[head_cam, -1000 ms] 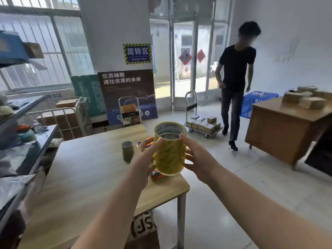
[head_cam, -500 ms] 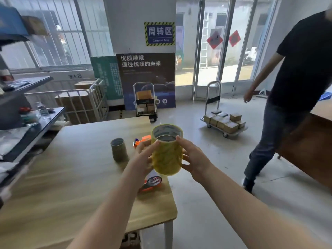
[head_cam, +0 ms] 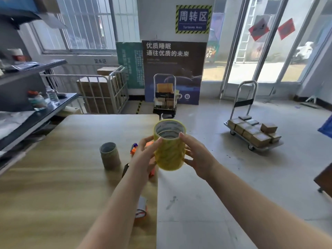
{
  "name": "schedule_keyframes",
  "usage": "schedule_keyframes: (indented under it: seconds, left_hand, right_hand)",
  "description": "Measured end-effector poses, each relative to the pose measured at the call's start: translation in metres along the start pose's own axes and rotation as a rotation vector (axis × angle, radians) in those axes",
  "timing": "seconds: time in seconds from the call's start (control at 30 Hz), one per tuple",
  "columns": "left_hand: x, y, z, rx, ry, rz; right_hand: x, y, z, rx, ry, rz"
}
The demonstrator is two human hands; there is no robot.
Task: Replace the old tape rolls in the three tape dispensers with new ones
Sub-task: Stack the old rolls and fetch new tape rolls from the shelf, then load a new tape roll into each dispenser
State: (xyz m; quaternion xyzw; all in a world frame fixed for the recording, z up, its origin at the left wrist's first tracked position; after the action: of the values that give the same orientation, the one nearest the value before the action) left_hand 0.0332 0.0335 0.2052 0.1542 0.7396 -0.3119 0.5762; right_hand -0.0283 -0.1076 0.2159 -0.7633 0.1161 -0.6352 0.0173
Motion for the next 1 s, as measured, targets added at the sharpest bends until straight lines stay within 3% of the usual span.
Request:
schedule_keyframes:
  seconds: [0.27,0.5,0.73,1.0]
  left_hand:
    - [0.002,0.001,0.107,-0.116,-0.018,-0.086]
    - [0.0,0.017,0.162,-0.373,-0.123,-0.118]
    - [0.001,0.035,0.167,-0.763,-0.256,-0.2]
    - [0.003,0.058,0.126,-1.137,-0.305,-0.199]
  right_hand:
    - [0.021,0.061,0.107,0.108,-0.065,-0.039]
    - [0.022,0.079,0.207,0.351,-0.13,-0.041]
    - [0.02,0.048,0.28,0.74,-0.232,-0.091]
    - [-0.007,-0.032,0.301,1.085,-0.302,-0.149]
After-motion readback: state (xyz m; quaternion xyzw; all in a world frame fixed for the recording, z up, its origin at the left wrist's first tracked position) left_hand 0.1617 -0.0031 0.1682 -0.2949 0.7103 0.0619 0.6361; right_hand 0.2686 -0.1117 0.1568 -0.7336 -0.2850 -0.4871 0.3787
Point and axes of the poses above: each hand's wrist, its own z-axis towards the middle knuckle, its own y-axis out of the back of the hand, x = y × z, the point moved 3 cm from there along z, towards the middle knuckle, and after that the axes turned 12 degrees about x, right-handed, at the moved point
